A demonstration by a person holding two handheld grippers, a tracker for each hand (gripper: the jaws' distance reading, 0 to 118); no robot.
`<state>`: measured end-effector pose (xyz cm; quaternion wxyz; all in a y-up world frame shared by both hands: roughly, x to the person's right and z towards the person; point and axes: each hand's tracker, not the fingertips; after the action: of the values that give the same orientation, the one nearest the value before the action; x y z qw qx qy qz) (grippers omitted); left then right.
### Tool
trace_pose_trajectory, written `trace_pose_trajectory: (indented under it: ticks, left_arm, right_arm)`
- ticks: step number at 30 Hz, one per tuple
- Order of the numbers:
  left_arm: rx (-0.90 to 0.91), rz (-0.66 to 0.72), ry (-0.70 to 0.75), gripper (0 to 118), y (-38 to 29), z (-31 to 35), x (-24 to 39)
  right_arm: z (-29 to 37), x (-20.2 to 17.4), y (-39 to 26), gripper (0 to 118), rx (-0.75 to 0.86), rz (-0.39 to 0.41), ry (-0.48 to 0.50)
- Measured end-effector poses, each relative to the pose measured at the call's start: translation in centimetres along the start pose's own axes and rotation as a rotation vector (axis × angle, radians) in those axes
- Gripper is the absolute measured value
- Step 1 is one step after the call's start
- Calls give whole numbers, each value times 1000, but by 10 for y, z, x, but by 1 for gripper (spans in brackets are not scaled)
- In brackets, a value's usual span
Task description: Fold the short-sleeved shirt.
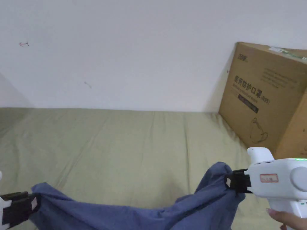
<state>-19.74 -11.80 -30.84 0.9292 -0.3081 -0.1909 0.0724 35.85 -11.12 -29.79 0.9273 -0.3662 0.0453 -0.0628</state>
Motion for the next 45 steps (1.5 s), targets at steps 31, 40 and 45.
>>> trace_pose_trajectory:
  ticks: [31,40,45]
  left_arm:
    - [301,-97,206,3,289,-34,-7]
    - [328,-136,276,3,302,-104,-31]
    - [193,-89,262,3,261,-148,-52]
  right_arm:
    - [35,-3,318,3,409,56,-256]
    - [-33,4,335,3,455,37,-273]
    - [-88,19,283,3,346,21,-276]
